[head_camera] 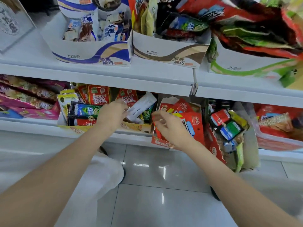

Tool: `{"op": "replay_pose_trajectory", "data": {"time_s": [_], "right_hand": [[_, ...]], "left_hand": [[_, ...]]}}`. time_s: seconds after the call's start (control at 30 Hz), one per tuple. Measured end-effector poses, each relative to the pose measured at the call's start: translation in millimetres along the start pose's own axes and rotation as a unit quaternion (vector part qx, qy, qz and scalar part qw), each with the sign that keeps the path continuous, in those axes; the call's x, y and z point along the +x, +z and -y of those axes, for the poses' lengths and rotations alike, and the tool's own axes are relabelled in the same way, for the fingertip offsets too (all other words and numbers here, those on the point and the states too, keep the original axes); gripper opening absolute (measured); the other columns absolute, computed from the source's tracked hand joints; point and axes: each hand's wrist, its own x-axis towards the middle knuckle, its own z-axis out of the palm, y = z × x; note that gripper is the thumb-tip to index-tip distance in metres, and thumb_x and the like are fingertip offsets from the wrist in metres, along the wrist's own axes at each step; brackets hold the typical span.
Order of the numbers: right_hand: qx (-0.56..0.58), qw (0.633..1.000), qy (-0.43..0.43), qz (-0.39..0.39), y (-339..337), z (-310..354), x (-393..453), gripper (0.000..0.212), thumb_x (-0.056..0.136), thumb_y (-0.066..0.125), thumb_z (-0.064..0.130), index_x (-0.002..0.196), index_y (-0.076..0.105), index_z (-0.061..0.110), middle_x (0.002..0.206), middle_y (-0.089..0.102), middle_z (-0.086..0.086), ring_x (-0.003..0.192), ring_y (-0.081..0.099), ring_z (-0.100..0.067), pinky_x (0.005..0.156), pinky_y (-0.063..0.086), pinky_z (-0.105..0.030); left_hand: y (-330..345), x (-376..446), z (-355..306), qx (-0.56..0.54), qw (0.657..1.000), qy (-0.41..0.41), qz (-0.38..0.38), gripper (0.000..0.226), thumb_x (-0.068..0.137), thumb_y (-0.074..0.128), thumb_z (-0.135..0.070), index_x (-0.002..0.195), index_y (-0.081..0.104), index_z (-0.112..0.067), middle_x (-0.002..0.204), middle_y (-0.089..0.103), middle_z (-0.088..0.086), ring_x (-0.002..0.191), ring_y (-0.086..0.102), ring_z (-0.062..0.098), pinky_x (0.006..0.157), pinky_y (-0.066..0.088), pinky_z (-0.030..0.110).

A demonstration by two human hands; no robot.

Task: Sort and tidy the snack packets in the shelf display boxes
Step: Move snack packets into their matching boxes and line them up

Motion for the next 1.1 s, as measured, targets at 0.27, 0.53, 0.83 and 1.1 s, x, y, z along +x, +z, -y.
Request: {"op": "replay_pose_trajectory", "data": {"time_s": [0.27, 0.53, 0.83, 1.1], "right_hand": [[0.673, 0.715, 0.163, 0.099, -17, 48, -20, 0.052, 0.089, 0.035, 0.056, 0.124, 0.049, 0.02, 0.103, 0.068, -0.023, 0.091, 0.069, -0.026, 0.068, 0.059, -0.027], [0.451, 0.882, 0.117, 0.066, -66, 53, -63, 0.014, 0.078, 0.061, 0.016, 0.087, 0.065, 0.006, 0.088, 0.066, -0.011, 0.071, 0.064, -0.016, 0.06, 0.055, -0.022], [0.422, 0.899, 0.105, -0.061, -95, 48, -79, 0.017, 0.08, 0.06, -0.006, 0.093, 0.061, 0.005, 0.1, 0.065, -0.016, 0.081, 0.064, -0.024, 0.071, 0.056, -0.027], [0.385, 0.906, 0.089, -0.153, -110, 71, -58, 0.02, 0.086, 0.062, 0.011, 0.103, 0.054, 0.019, 0.087, 0.065, -0.013, 0.065, 0.061, -0.024, 0.056, 0.049, -0.03]], "left_hand": [[-64, -42, 8, -0.013, 0.971, 0.194, -0.139, 0.007, 0.079, 0.061, -0.008, 0.079, 0.065, -0.002, 0.084, 0.058, 0.015, 0.058, 0.058, 0.027, 0.047, 0.051, 0.034], [-114, -81, -2, -0.212, 0.954, 0.158, -0.14, 0.036, 0.072, 0.063, -0.052, 0.096, 0.063, -0.026, 0.089, 0.045, -0.018, 0.083, 0.048, -0.007, 0.079, 0.036, 0.004], [-121, -66, -40, -0.34, 0.927, 0.09, -0.13, 0.035, 0.078, 0.07, -0.008, 0.081, 0.05, -0.037, 0.092, 0.045, -0.02, 0.076, 0.055, 0.0, 0.07, 0.048, 0.01], [-146, -32, -58, -0.453, 0.876, 0.053, -0.154, 0.039, 0.082, 0.061, 0.001, 0.094, 0.047, -0.033, 0.115, 0.041, -0.003, 0.086, 0.056, 0.006, 0.069, 0.044, 0.003]]}}
